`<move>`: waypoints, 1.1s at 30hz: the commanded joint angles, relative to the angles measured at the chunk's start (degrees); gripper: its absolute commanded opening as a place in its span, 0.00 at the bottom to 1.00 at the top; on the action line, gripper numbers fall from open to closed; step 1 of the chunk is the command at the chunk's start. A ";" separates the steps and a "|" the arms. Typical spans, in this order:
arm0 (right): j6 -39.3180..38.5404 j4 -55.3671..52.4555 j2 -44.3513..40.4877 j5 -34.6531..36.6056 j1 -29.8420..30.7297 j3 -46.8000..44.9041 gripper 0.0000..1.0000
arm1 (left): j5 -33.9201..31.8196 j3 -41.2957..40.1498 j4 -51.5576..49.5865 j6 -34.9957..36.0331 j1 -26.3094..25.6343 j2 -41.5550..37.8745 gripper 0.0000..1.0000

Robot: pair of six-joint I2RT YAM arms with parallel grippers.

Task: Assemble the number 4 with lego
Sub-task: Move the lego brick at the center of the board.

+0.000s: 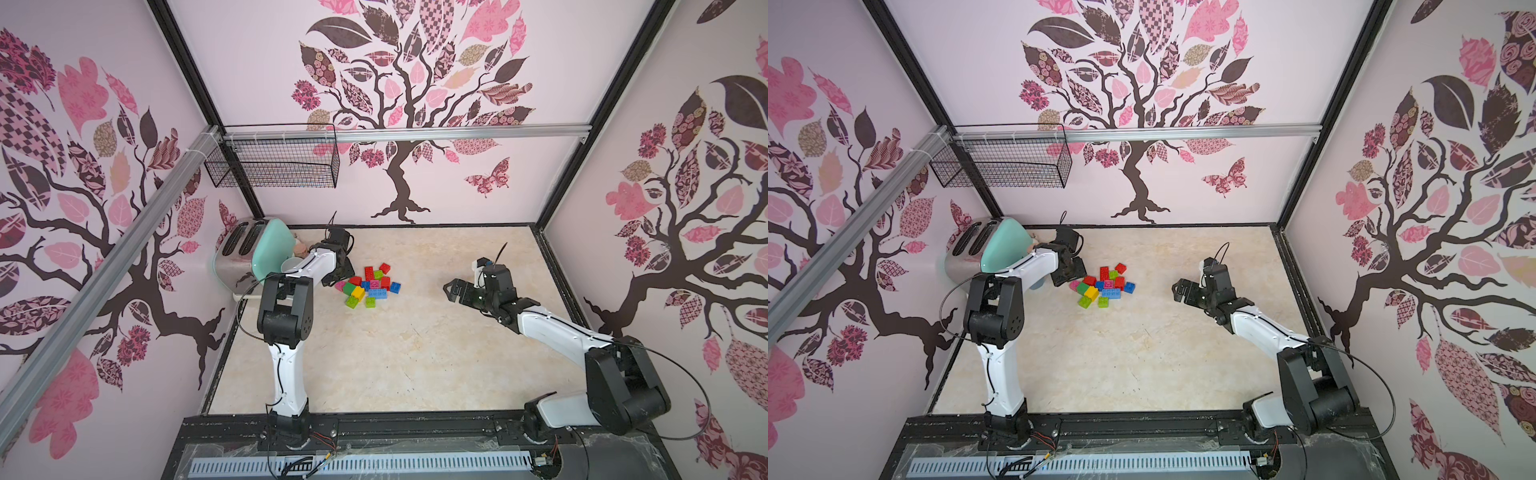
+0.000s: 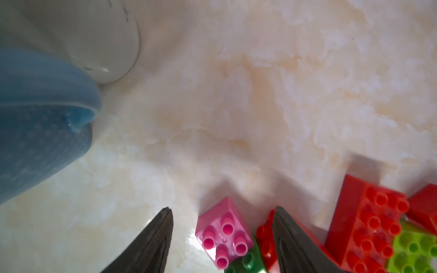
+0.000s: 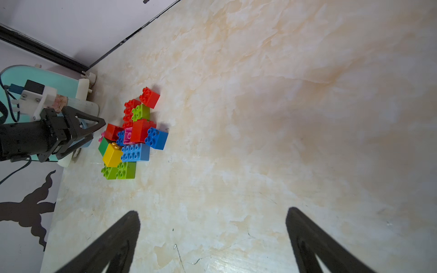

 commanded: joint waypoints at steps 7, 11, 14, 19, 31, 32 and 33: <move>-1.95 -4.76 -7.12 4.41 -0.13 -0.54 0.99 | 7.51 2.85 2.47 0.51 -0.08 4.49 0.70; -3.85 -6.53 -8.47 4.06 -0.15 -0.83 1.00 | 9.96 1.28 2.67 0.97 -0.54 4.64 0.70; -4.42 -5.22 -9.81 1.89 -0.11 -2.32 0.99 | 11.41 -0.56 3.00 1.32 -1.14 3.65 0.70; -4.70 -3.22 -8.92 -2.57 -0.11 -2.70 1.00 | 14.73 -4.63 4.95 1.00 -2.76 1.67 0.70; -6.45 -1.79 -5.26 -8.29 1.02 -1.37 0.99 | 16.33 -10.44 3.51 0.53 -12.65 -3.33 0.71; -6.63 -1.80 -5.09 -8.24 1.34 -1.45 1.00 | 16.39 -10.60 3.33 0.64 -13.56 -3.50 0.71; -6.80 -1.79 -4.87 -7.97 1.79 -1.60 0.99 | 16.33 -10.88 3.08 0.82 -14.72 -3.74 0.71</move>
